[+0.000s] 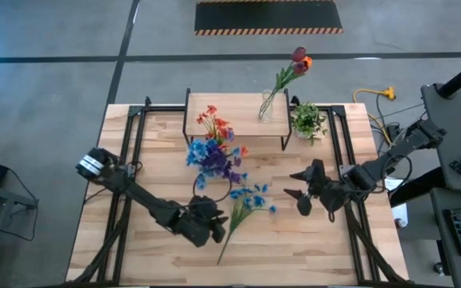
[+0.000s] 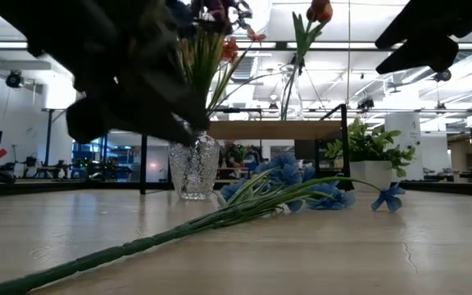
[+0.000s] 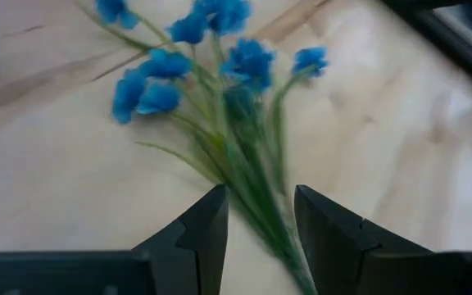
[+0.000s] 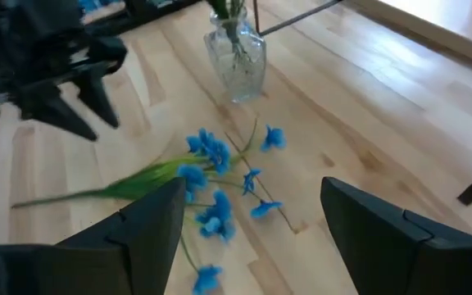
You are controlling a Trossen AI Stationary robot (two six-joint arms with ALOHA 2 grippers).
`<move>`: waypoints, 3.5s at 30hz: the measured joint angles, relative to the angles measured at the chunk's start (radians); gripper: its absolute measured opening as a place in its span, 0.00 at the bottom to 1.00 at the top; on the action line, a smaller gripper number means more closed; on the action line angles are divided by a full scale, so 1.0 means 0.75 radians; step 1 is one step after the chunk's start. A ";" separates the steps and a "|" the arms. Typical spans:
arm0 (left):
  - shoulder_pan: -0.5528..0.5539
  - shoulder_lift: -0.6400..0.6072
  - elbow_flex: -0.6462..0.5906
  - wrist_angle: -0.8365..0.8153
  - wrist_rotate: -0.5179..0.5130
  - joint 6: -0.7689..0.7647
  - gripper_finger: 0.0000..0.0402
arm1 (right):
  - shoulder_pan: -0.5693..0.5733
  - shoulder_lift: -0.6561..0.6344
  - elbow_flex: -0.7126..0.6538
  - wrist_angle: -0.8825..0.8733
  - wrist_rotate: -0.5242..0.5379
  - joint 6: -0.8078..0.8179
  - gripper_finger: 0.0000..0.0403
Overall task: Pick and place flowers into a vace then onto a shelf
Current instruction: Put the blue flowers into the transparent vase
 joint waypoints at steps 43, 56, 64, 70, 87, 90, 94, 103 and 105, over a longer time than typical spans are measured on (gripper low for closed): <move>-0.142 0.058 0.616 -0.907 -0.003 0.008 0.16 | 0.005 -0.242 -0.094 -0.008 -0.043 -0.361 0.63; -0.086 0.298 0.750 -0.904 0.075 0.180 0.08 | 0.005 -0.241 -0.111 -0.009 -0.043 -0.366 0.63; 0.012 0.408 0.820 -0.872 0.129 0.240 0.08 | 0.005 -0.241 -0.145 -0.008 -0.044 -0.311 0.63; 0.082 0.415 0.807 -0.811 0.183 0.212 0.10 | 0.005 -0.241 -0.165 -0.008 -0.055 -0.288 0.62; 0.193 0.415 0.785 -0.705 0.309 0.458 0.46 | 0.005 -0.242 -0.170 -0.010 -0.055 -0.305 0.61; 0.206 0.415 0.769 -0.704 0.319 0.468 0.46 | 0.005 -0.242 -0.171 -0.010 -0.055 -0.305 0.61; 0.234 0.415 0.751 -0.708 0.386 0.469 0.46 | 0.005 -0.242 -0.173 -0.010 -0.054 -0.305 0.61; 0.323 0.438 0.741 -0.699 0.652 0.455 0.46 | 0.005 -0.242 -0.174 -0.010 -0.054 -0.316 0.60; 0.340 0.454 0.738 -0.704 0.724 0.455 0.46 | 0.005 -0.242 -0.174 -0.010 -0.054 -0.316 0.60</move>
